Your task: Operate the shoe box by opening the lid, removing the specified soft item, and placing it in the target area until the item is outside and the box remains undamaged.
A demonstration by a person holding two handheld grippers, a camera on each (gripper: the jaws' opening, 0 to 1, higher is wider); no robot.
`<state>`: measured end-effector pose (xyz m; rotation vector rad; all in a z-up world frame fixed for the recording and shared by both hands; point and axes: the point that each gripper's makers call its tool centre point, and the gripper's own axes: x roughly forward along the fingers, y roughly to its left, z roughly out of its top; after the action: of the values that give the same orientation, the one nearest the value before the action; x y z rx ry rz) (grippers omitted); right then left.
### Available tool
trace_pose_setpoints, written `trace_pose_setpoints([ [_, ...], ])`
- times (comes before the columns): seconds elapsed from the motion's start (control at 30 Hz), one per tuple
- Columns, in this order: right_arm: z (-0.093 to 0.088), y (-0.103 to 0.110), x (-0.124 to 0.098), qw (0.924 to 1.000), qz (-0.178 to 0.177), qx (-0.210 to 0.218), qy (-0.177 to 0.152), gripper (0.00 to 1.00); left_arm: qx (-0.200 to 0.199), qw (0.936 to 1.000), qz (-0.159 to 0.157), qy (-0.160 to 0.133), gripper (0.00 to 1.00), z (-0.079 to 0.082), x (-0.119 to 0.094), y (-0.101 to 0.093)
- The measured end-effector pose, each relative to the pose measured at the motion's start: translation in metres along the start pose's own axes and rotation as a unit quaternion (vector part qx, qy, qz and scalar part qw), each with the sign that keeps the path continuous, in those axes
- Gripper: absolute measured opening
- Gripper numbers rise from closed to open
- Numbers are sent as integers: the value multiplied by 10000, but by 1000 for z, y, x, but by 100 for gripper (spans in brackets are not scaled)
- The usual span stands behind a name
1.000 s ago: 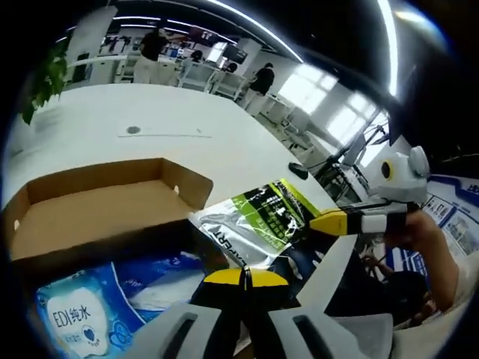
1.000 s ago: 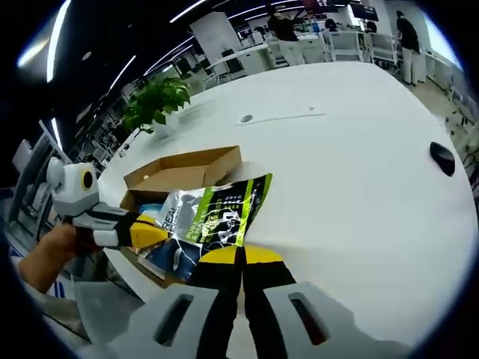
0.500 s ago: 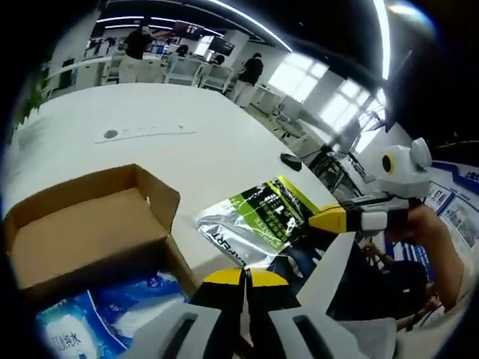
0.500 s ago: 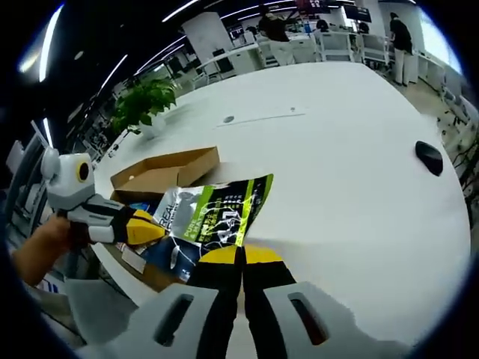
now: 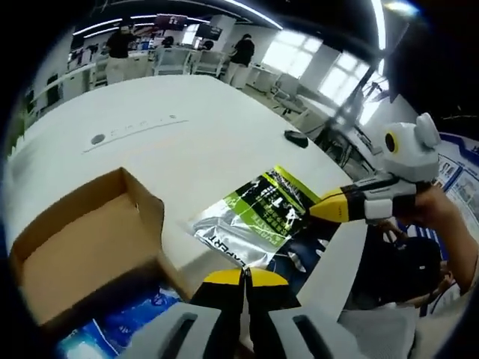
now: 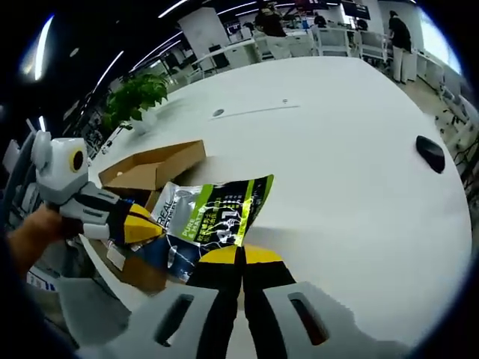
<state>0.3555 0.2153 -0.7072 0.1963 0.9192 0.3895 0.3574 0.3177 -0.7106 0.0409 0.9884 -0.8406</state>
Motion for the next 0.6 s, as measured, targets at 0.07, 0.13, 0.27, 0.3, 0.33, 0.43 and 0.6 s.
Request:
trace_pose_setpoints([
  [0.07, 0, -2, 3, 10000, -34, -10, 5, 0, 128, 9999, 54, 92, 0, 0, 4, 2],
  [0.13, 0, -3, 6, 10000, -59, -19, -9, 0, 273, 9993, 117, 209, 0, 0, 8, 4],
  [0.27, -1, -7, 14, 9999, -86, -67, -16, 0, 596, 9967, 227, 499, 0, -4, 16, 7],
  [0.3, -2, -7, 15, 9999, -92, -96, -10, 0, 679, 9958, 254, 560, 0, -5, 18, 8],
  [0.33, -2, -8, 18, 9999, -100, -127, 4, 0, 795, 9942, 287, 659, 0, -6, 20, 8],
  [0.43, -4, -11, 22, 9997, -135, -180, 26, 0, 893, 9925, 321, 768, 0, -7, 26, 8],
  [0.6, -7, -17, 30, 9996, -161, -221, 63, 0, 981, 9897, 366, 981, 0, -11, 34, 11],
])
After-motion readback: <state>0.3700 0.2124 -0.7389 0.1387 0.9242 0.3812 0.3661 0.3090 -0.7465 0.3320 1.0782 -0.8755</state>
